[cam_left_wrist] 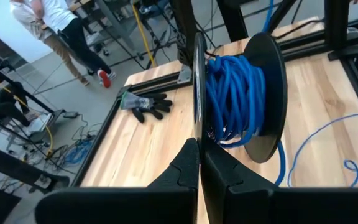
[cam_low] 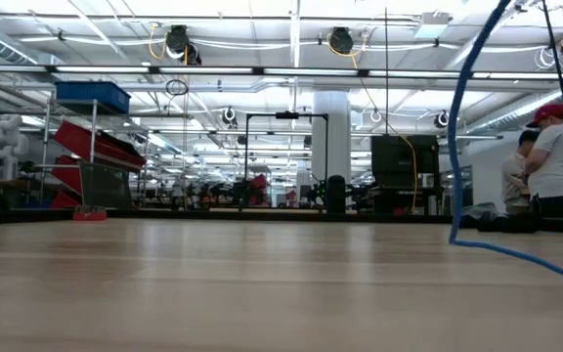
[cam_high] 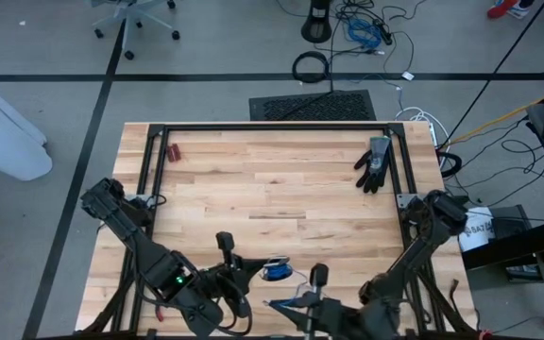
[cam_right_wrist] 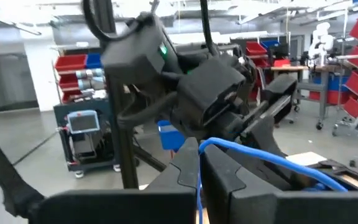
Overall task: Coil cords
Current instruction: Coil the blue wire onto a spool
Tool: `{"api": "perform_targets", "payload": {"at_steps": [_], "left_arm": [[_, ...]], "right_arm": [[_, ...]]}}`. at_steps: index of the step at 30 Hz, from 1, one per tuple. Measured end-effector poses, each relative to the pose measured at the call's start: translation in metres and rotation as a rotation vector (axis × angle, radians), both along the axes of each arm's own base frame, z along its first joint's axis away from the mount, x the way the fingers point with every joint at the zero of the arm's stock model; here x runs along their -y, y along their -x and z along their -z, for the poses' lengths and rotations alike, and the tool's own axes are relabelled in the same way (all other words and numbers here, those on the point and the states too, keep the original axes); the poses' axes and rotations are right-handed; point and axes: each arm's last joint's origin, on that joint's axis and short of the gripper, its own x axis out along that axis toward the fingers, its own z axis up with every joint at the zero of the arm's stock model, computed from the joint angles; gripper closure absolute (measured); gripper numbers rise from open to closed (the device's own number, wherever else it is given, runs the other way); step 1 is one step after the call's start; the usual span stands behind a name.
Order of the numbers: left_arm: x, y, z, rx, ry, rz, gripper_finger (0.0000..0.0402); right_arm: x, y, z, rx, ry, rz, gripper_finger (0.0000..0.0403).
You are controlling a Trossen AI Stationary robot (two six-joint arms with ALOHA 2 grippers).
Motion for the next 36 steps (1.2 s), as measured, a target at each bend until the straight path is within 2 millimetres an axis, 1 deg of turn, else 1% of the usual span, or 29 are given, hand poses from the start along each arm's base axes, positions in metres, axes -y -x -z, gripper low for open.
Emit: {"api": "perform_targets", "payload": {"at_steps": [4, 9, 14, 18, 26, 30, 33, 36], "left_arm": [[0.001, 0.0, -0.001, 0.01, 0.009, 0.001, 0.0395], [0.001, 0.0, -0.001, 0.01, 0.009, 0.002, 0.0395], [0.001, 0.0, -0.001, 0.009, 0.009, 0.003, 0.0395], [0.001, 0.0, -0.001, 0.008, 0.011, 0.004, 0.0395], [-0.001, 0.0, -0.002, 0.027, -0.015, -0.033, 0.0395], [0.0, 0.001, -0.002, 0.024, -0.023, -0.028, 0.0395], [0.003, 0.004, -0.002, 0.024, -0.024, -0.019, 0.0395], [0.004, 0.007, -0.003, 0.025, -0.019, -0.012, 0.0395]], "right_arm": [[0.008, -0.01, 0.004, -0.037, -0.011, 0.029, 0.0403], [0.013, -0.015, 0.01, -0.073, -0.016, 0.042, 0.0403], [0.011, -0.015, 0.019, -0.129, -0.019, 0.035, 0.0403], [0.007, -0.012, 0.022, -0.145, -0.025, 0.02, 0.0403], [-0.009, 0.003, 0.023, -0.153, -0.034, -0.031, 0.0403], [-0.023, 0.018, 0.029, -0.196, -0.008, -0.073, 0.0403], [-0.031, 0.03, 0.034, -0.221, -0.023, -0.065, 0.0402], [-0.038, 0.04, 0.042, -0.27, -0.017, -0.092, 0.0389]]}}
